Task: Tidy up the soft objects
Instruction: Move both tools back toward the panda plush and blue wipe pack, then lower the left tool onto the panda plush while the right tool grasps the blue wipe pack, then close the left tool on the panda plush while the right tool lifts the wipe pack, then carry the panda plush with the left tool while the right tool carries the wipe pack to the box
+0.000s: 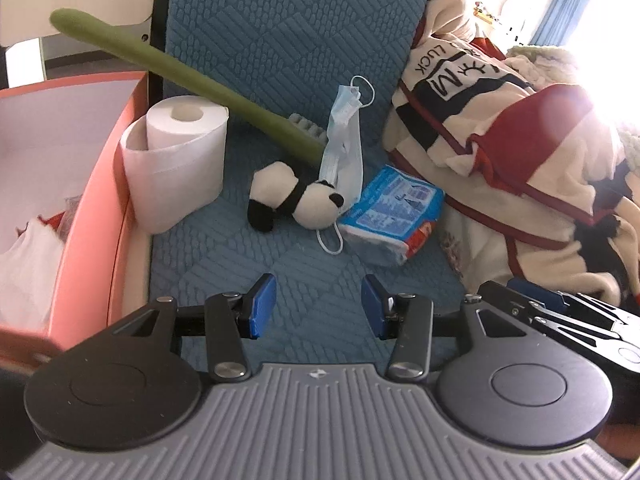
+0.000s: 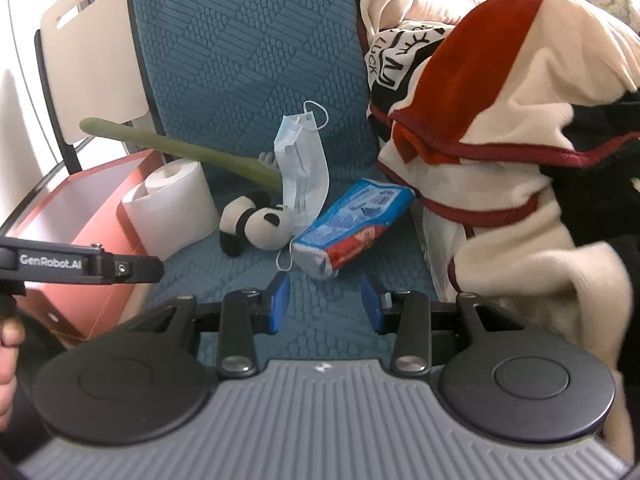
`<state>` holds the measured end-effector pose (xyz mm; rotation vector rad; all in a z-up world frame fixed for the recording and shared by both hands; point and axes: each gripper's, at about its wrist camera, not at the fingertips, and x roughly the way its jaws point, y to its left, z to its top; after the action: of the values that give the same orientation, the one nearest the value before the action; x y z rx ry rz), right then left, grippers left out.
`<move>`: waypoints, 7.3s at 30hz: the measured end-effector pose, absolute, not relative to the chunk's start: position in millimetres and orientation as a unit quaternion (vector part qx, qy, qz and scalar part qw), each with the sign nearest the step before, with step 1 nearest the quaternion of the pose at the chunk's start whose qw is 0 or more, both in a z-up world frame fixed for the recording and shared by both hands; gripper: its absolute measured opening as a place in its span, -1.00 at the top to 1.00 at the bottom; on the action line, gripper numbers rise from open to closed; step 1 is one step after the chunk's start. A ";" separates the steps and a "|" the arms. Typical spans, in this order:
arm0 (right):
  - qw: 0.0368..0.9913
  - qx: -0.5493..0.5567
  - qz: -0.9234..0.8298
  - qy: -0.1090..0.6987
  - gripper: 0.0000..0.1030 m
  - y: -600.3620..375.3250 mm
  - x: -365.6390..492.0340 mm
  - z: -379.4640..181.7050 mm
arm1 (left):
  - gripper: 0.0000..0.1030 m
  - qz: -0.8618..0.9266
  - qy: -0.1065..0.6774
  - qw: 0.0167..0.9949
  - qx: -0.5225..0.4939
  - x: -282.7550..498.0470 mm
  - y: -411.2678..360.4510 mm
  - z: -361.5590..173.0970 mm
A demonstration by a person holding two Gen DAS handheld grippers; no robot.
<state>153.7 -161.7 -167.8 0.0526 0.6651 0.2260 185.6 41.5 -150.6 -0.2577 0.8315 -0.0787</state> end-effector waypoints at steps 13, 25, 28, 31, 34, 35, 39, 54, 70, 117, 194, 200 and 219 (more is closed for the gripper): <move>0.951 0.012 0.086 0.297 0.18 -146.1 193.3 -187.0 | -0.03 -0.059 0.412 0.901 -0.125 261.0 41.9 -191.0; 0.952 -0.016 0.052 0.302 -0.35 -128.5 232.4 -207.7 | -0.03 -0.062 0.390 0.908 -0.139 308.9 48.9 -209.3; 0.943 -0.003 0.051 0.327 -0.36 -128.2 247.6 -217.8 | -0.03 -0.061 0.408 0.893 -0.179 320.9 55.1 -221.7; 0.937 0.009 0.040 0.347 -0.36 -129.7 258.0 -227.8 | -0.12 -0.051 0.416 0.880 -0.222 326.3 60.1 -230.1; 0.930 0.037 0.037 0.363 -0.36 -136.1 265.5 -234.5 | -0.30 -0.045 0.420 0.863 -0.277 330.1 67.6 -236.6; 0.929 0.047 0.038 0.366 -0.36 -137.7 266.9 -236.2 | -0.30 -0.041 0.421 0.857 -0.296 331.4 70.9 -238.6; 0.921 0.080 0.047 0.379 -0.36 -141.9 271.9 -241.9 | -0.30 -0.034 0.426 0.828 -0.363 336.6 79.9 -247.9; 0.911 0.120 0.057 0.392 -0.26 -146.7 277.2 -249.5 | -0.33 -0.012 0.439 0.762 -0.476 345.0 79.1 -273.7; 0.922 0.087 0.068 0.370 0.25 -140.2 267.7 -246.4 | -0.30 0.006 0.416 0.736 -0.534 345.8 99.6 -286.7; 0.906 0.095 0.134 0.389 0.46 -134.0 185.1 -206.3 | -0.12 -0.001 0.499 0.846 -0.189 252.2 71.1 -221.1; 0.919 0.042 0.162 0.357 0.80 -129.3 162.7 -152.8 | -0.14 -0.013 0.400 0.900 -0.174 186.1 68.6 -133.4; 0.922 0.044 0.176 0.341 0.80 -117.4 155.8 -129.0 | -0.14 -0.009 0.378 0.907 -0.187 168.6 76.4 -117.4; 0.902 0.012 0.288 0.321 0.80 -19.4 145.3 -94.9 | -0.14 0.053 0.342 0.910 -0.229 111.1 170.1 -78.4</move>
<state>145.3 -19.4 -94.9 0.0255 0.6646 0.5949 111.1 170.1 -78.4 -0.4717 0.7054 0.1095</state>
